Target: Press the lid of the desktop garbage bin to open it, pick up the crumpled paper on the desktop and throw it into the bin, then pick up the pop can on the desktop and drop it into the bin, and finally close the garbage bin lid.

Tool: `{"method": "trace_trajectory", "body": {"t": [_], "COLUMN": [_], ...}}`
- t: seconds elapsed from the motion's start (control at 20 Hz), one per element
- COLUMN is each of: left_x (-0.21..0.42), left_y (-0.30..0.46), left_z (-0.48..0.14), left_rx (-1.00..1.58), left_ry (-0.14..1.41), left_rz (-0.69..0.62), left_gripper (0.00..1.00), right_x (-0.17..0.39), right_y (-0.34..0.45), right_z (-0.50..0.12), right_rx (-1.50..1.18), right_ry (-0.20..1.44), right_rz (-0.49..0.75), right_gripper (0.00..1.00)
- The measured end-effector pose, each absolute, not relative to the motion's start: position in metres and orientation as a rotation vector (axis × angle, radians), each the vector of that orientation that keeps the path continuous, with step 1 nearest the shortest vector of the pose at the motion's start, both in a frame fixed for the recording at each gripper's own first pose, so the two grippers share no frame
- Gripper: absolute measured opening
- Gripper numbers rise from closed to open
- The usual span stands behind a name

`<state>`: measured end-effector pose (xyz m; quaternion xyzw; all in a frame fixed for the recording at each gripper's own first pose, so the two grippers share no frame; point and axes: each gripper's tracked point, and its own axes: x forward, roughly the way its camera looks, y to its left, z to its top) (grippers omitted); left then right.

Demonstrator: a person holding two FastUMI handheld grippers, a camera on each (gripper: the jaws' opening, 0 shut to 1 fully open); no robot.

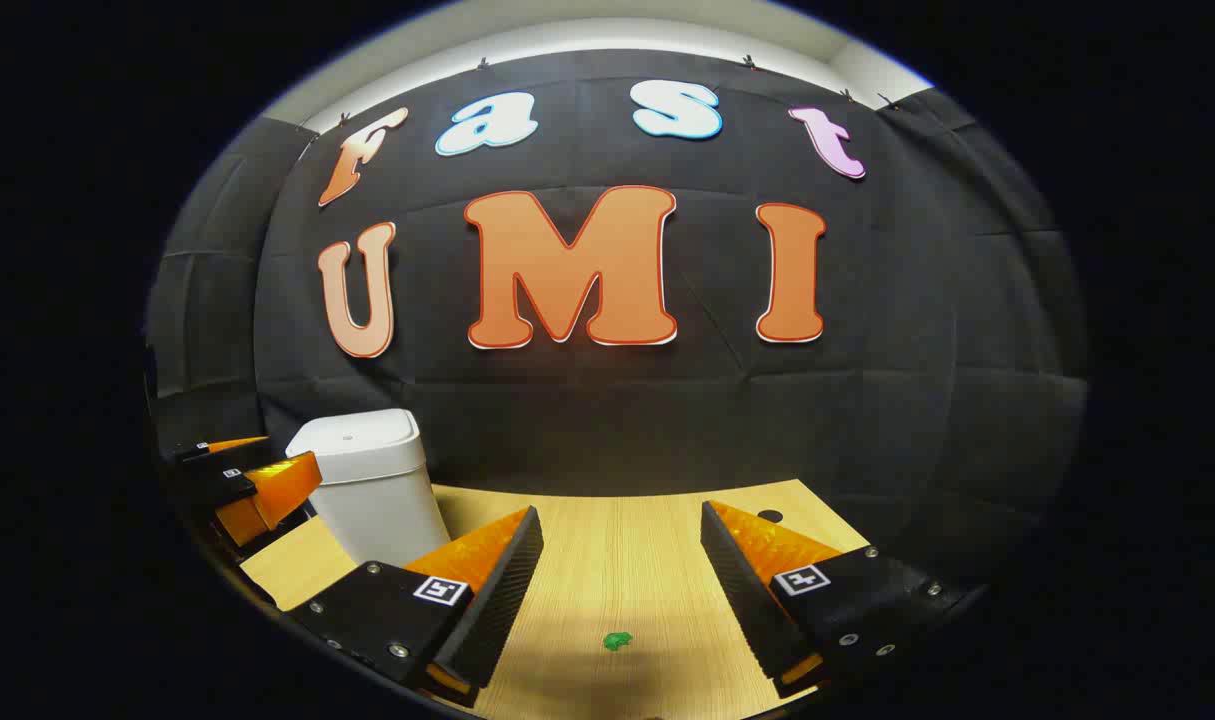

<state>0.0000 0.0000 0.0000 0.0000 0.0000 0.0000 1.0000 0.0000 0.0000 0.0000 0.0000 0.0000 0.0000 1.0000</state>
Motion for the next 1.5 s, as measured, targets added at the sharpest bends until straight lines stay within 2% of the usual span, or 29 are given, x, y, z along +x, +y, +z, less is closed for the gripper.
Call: {"method": "trace_trajectory", "body": {"t": [1.5], "left_x": [0.0012], "left_y": [-0.005], "left_z": [0.0002], "left_rx": [-0.002], "left_ry": [-0.007], "left_rz": [-0.017], "left_gripper": [0.95], "right_x": [0.0018], "right_y": [0.0032], "right_z": [-0.0055], "right_rx": [-0.014], "right_ry": [0.007], "right_rz": [0.004], "right_gripper": [0.95]}}
